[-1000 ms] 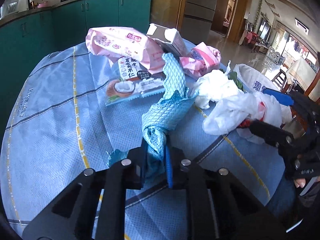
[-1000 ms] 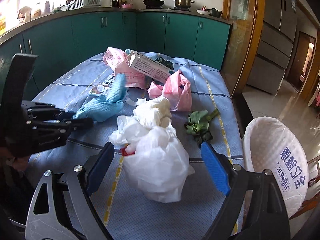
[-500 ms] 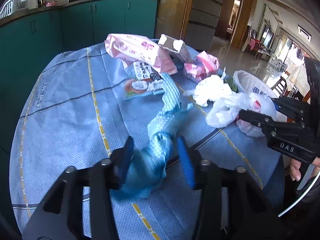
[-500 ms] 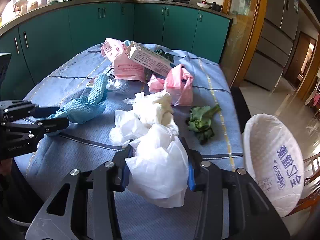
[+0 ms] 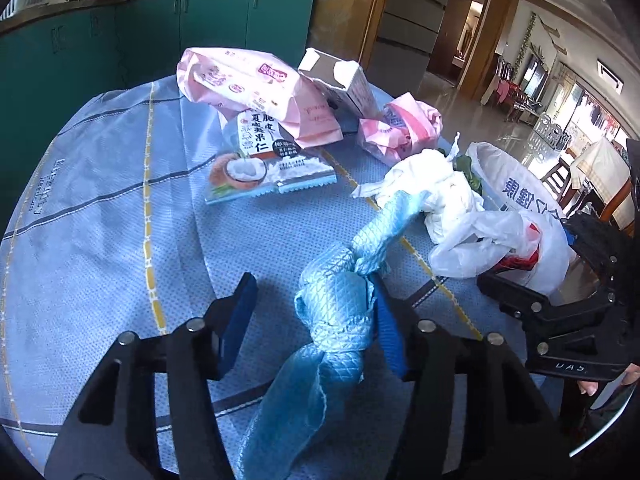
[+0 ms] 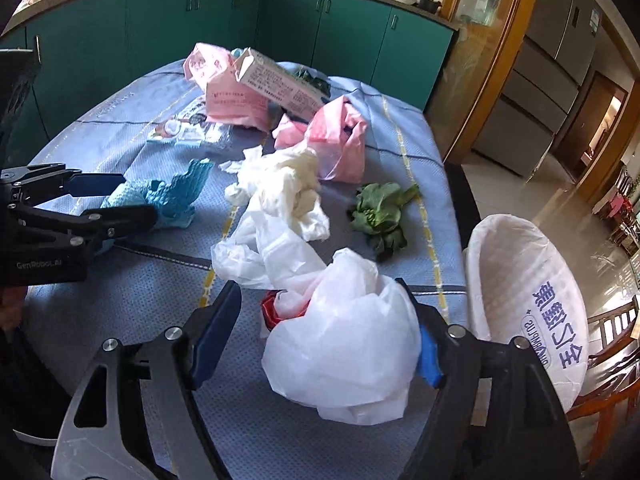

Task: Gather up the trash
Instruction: 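Lift the bag and blue cloth and carry both over the wastebasket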

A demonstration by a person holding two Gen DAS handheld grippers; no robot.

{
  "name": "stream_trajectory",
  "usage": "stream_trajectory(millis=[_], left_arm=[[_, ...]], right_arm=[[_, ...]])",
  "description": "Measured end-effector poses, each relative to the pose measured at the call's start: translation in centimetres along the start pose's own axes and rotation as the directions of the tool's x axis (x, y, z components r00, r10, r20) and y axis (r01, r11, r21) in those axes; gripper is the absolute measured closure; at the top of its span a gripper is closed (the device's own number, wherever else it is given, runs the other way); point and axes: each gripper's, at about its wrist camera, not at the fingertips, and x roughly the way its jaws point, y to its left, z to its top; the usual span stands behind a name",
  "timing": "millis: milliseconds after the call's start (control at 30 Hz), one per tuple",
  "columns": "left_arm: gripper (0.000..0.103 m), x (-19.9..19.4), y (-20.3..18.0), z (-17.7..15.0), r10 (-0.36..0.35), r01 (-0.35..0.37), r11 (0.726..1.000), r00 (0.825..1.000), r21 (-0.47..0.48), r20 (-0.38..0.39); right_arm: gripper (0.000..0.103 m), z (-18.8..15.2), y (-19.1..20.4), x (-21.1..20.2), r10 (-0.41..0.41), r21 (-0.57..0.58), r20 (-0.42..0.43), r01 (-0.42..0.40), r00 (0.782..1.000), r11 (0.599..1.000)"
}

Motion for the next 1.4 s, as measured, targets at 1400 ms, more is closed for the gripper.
stream_trajectory(millis=[1400], left_arm=[[0.071, -2.7, -15.9, 9.2, -0.24, 0.214, 0.966, 0.95, 0.145, 0.2]], right_arm=[[0.06, -1.4, -13.5, -12.9, -0.465, 0.277, 0.161, 0.412, 0.871, 0.868]])
